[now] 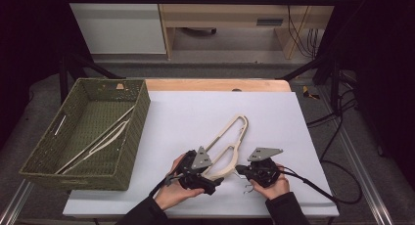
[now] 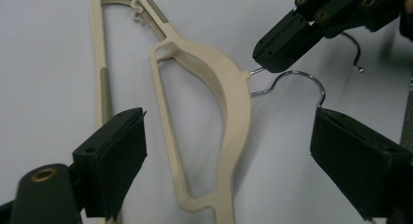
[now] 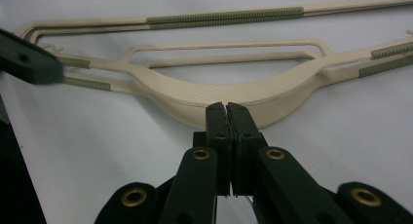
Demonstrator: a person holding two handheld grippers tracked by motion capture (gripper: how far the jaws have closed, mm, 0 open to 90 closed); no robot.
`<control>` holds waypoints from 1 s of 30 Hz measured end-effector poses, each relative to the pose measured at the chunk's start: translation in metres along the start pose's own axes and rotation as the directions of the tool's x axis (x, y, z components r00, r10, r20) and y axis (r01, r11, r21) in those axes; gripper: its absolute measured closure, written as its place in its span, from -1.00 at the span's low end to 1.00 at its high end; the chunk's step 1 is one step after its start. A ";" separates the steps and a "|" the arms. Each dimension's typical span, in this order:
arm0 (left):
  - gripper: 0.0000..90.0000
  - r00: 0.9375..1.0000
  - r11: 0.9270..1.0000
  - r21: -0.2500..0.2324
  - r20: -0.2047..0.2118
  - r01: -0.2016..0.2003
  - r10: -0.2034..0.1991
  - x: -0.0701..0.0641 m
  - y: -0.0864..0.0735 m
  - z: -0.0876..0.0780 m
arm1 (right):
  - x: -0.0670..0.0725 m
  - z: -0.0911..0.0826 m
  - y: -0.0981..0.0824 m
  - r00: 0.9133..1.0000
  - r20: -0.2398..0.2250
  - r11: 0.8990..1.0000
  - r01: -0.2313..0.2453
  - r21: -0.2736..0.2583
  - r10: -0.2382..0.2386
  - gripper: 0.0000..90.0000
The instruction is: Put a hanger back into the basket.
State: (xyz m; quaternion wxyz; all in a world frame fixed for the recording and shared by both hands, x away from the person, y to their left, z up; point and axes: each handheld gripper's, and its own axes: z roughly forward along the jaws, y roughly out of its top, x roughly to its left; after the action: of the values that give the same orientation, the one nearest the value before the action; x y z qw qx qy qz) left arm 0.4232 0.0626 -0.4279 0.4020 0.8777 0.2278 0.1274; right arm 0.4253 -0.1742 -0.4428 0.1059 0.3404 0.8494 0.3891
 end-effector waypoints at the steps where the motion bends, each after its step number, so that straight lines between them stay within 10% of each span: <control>1: -0.68 1.000 1.000 0.014 0.001 -0.007 0.007 -0.001 0.000 0.005 | 0.000 0.000 0.000 1.000 0.000 1.000 0.000 0.000 0.000 0.98; 30: 0.57 0.998 0.977 0.202 0.016 -0.069 0.067 -0.008 0.005 0.051 | 0.003 -0.004 0.004 1.000 0.001 1.000 0.016 0.004 -0.016 0.98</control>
State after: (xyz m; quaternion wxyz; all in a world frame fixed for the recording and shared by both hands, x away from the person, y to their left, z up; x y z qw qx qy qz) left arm 0.4383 0.0230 -0.4572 0.3071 0.9219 0.2075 0.1132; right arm 0.4237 -0.1727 -0.4374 0.1091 0.3339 0.8528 0.3864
